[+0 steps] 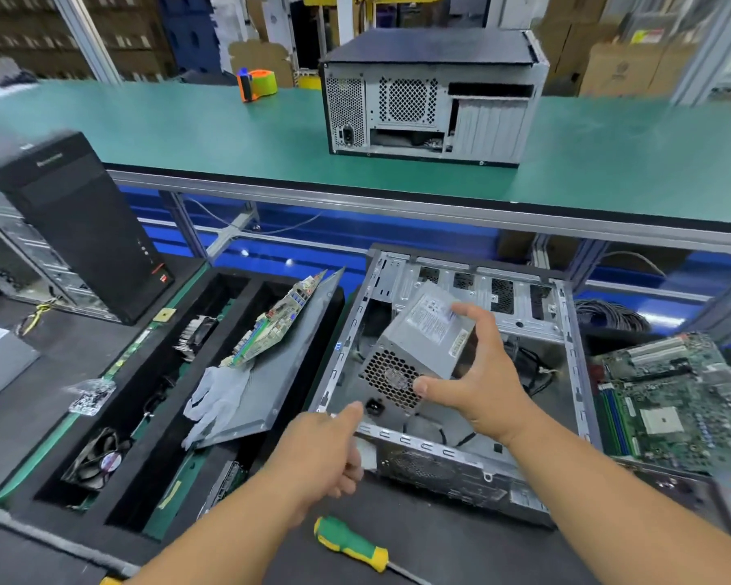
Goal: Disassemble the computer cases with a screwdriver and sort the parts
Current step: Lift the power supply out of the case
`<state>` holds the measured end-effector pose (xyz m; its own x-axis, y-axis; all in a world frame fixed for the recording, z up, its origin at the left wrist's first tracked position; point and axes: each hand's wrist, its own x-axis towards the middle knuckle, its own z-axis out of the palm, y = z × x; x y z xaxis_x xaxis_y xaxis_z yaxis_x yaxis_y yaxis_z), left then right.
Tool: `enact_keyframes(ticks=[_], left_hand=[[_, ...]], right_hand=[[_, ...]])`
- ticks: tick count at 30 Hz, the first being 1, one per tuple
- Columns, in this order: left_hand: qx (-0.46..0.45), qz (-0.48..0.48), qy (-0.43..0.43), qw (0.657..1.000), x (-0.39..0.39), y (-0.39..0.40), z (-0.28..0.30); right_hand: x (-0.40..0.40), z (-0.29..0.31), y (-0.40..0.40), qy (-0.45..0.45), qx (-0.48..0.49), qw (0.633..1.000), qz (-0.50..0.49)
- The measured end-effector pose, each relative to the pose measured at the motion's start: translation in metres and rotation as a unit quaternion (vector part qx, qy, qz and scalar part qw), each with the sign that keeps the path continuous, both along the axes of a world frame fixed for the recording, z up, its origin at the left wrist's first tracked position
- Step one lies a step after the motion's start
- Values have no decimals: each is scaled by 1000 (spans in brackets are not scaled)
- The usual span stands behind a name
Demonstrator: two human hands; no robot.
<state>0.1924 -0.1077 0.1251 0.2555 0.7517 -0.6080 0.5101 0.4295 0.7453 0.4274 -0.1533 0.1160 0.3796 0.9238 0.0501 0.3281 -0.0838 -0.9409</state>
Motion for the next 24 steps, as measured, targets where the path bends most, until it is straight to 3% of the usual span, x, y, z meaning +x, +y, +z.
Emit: enact_keyframes(ticks=[3,5,9,12,14,20,24], left_hand=[[97,34,-54,993,11,9,19],[97,99,-119,983,24,13,29],[62,109,-209,970,38,15,44],[74,68,-256,962,42,17,57],[74,63,-261,960,46,17,65],[-34,9,-251,967,64,14,83],[-125,-34,-317,939,78,7,107]], right_hand=[[-5,13,-5,58,54,995,-56],[-8,24,-2,191,92,972,-105],[-1,57,4,463,78,860,-199],[10,83,-5,597,84,758,-247],[15,99,-15,639,90,720,-253],[12,112,-40,661,161,699,-221],[-3,112,-57,642,214,718,-163]])
